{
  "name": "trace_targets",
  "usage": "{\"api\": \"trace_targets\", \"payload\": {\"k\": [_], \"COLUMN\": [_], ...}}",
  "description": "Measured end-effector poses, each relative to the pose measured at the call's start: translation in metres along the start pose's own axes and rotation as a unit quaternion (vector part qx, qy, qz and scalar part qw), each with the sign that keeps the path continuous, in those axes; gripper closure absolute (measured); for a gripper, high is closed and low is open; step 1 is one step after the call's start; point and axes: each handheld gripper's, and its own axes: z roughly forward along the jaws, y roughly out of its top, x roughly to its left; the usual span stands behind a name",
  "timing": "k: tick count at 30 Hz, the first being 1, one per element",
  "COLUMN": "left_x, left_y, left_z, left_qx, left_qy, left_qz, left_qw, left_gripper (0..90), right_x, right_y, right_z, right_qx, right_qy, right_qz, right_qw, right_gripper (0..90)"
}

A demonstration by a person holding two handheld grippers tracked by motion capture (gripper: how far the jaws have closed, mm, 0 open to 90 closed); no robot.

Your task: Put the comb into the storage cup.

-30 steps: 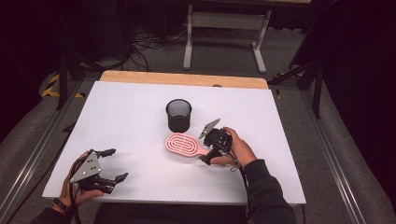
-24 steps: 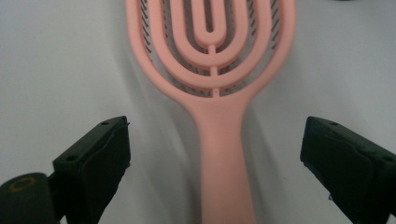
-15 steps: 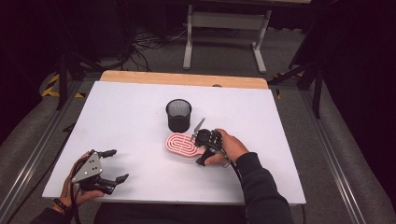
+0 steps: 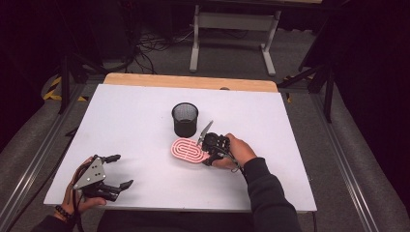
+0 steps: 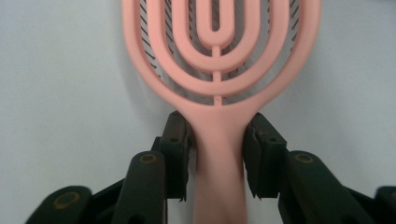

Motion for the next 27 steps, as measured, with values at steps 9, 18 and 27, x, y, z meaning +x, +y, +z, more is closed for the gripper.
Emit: {"api": "trace_targets", "payload": {"k": [9,18,27], "left_x": [0.0,0.0,0.002], "left_y": [0.0,0.001,0.001], "left_z": [0.0,0.0,0.0], "left_qx": [-0.001,-0.003,-0.005], "left_qy": [0.003,0.006,0.008], "left_qz": [-0.002,-0.008,-0.012], "left_qw": [1.0,0.9999,0.9999], "left_gripper": [7.9,8.1,8.1], "right_x": [0.008,0.018,0.028], "right_y": [-0.009,-0.027,-0.033], "right_z": [-0.001,0.0,-0.017], "right_qx": [-0.037,-0.128,-0.199], "right_qy": [-0.021,-0.053,-0.087], "right_qz": [-0.011,-0.006,0.004], "right_qw": [0.9991,0.9903,0.9762], "right_gripper": [67.4,69.2,69.4]}}
